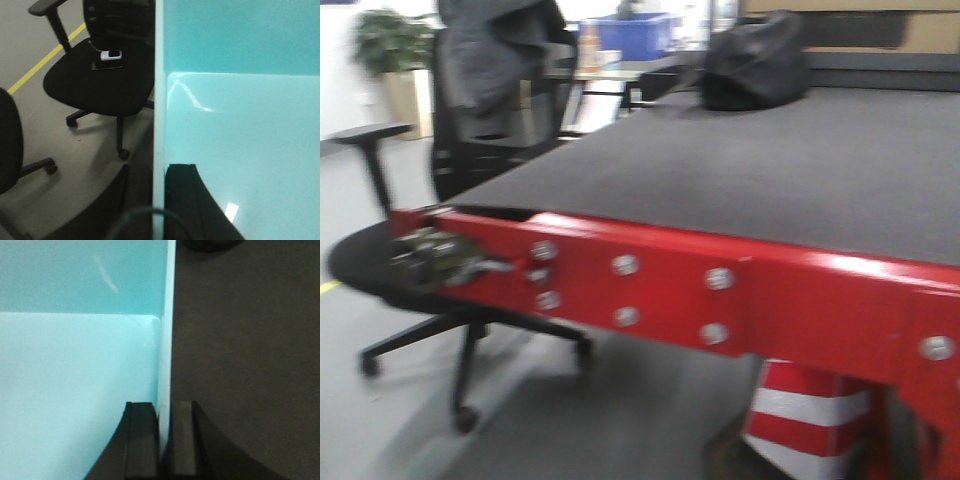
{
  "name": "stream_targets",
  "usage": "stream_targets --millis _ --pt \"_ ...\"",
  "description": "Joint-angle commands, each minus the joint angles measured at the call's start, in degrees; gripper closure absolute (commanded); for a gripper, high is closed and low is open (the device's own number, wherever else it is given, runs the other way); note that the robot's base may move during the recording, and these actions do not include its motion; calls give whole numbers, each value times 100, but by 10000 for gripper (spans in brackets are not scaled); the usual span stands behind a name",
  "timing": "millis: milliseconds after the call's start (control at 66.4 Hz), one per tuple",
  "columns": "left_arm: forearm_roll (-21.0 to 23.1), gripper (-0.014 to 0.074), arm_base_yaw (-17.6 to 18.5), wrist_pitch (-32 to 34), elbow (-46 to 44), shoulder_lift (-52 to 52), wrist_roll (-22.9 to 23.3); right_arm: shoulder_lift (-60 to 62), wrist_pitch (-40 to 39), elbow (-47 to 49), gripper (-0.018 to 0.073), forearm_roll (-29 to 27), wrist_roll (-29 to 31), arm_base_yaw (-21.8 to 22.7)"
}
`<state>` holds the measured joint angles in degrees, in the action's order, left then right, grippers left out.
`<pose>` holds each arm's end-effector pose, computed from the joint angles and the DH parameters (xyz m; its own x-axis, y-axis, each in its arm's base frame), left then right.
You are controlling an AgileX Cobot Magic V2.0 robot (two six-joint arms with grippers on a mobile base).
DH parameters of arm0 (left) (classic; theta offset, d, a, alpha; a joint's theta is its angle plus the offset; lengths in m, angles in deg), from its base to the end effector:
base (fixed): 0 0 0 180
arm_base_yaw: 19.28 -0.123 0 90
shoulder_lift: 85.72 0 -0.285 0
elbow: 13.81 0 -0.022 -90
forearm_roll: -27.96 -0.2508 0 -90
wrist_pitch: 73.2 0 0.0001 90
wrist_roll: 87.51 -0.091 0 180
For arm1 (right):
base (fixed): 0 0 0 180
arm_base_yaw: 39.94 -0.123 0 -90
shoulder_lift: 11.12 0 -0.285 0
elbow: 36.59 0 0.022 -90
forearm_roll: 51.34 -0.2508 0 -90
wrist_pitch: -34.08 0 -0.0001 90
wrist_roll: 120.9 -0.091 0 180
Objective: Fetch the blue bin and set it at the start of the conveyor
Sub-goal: 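Drive up to the red-framed conveyor and stop at its near edge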
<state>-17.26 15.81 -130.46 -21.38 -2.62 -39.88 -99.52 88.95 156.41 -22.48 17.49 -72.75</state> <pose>0.2474 -0.1074 0.4499 -0.4398 -0.0108 -0.8980 -0.0967 0.9947 0.0354 0.2685 0.1303 0.4425 -0.5522 0.0889 -0.8289 -0.0075 0.9937 0.1115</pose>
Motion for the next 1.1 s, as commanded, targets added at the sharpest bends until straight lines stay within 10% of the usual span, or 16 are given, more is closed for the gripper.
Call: stream_targets --millis 0,1084 --pt "-166 708 63 299 -32 -14 7 59 -259 27 721 -69 15 -52" --pt "-167 708 63 309 -32 -14 7 59 -259 27 721 -69 15 -52"
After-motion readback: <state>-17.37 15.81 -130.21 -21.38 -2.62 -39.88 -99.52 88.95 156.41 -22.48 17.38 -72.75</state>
